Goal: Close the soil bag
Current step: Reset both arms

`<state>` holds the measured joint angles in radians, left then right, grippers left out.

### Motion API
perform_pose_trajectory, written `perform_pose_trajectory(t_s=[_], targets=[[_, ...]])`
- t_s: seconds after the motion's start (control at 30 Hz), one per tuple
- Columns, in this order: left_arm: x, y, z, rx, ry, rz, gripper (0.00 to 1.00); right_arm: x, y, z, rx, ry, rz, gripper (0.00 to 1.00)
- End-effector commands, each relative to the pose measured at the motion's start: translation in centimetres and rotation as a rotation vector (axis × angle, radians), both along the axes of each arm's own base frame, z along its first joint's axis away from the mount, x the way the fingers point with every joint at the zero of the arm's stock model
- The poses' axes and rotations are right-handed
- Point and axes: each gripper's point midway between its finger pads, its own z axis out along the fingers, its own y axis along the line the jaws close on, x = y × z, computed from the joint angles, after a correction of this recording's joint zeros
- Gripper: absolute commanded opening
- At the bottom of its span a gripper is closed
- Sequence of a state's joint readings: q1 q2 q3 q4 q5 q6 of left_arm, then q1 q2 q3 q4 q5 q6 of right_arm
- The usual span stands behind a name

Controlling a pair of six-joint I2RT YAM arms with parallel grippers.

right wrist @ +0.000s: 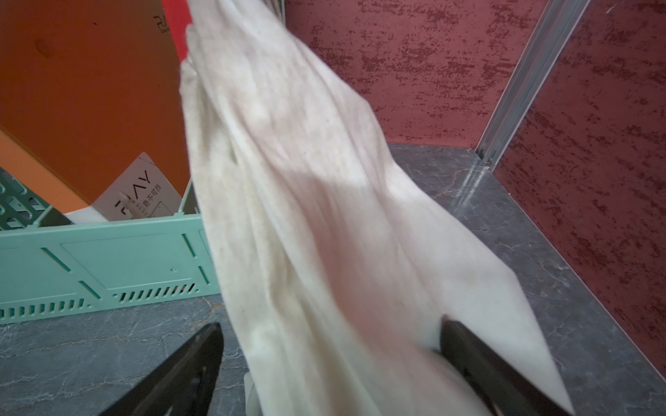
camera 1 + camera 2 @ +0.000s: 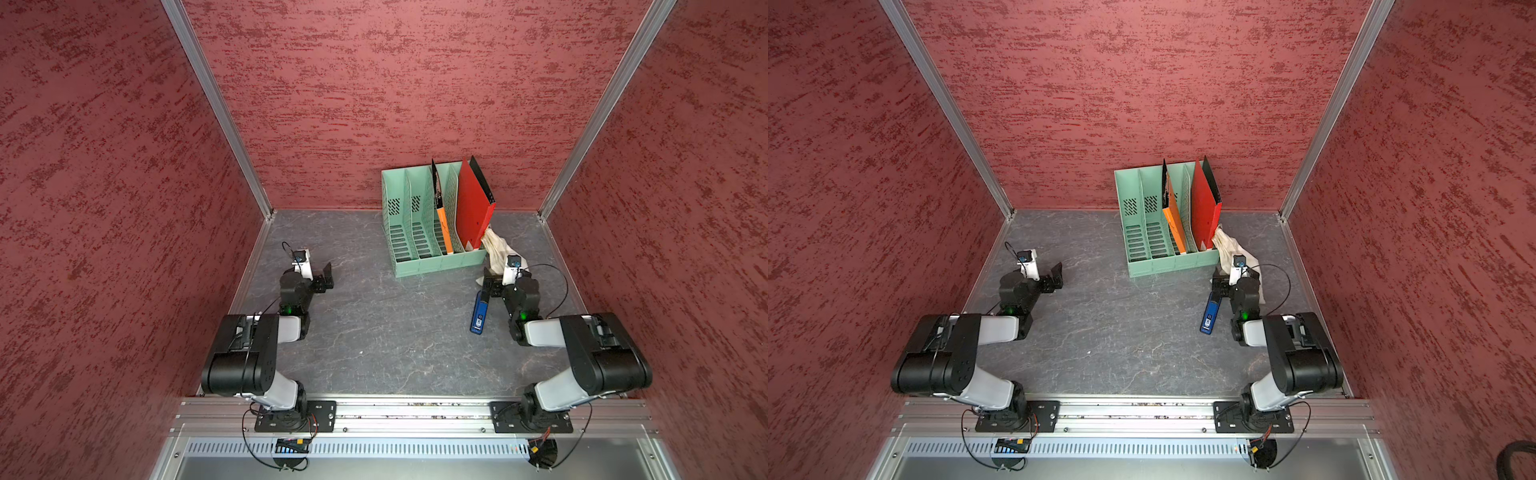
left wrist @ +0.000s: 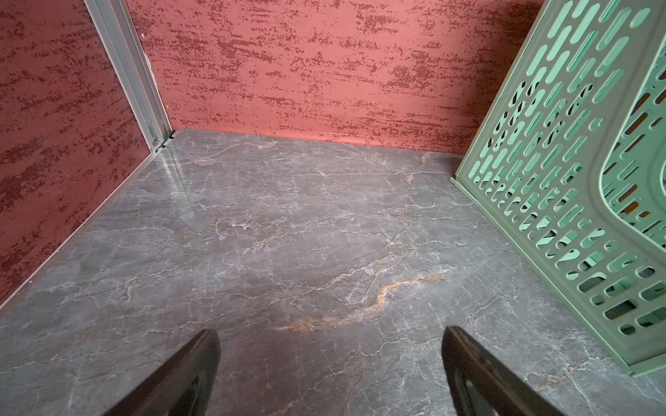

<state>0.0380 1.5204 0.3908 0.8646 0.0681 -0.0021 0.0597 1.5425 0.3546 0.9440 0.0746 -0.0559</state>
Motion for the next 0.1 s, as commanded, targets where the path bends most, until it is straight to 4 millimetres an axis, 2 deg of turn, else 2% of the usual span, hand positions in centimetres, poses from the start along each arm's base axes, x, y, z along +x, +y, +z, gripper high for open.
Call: perform_pose_trajectory(t_s=[0.0,0.07], targets=[[-0.09,0.10,-0.07,0.015,-0.007,0.004,1.00,0.42,-0.05,0.37,0.017,-0.010,0.002,0.98],[-0.13,0.05,-0.12,0.016,-0.006,0.002,1.00,0.46,-0.12,0.39,0.019,-0.009,0.000,0.98]])
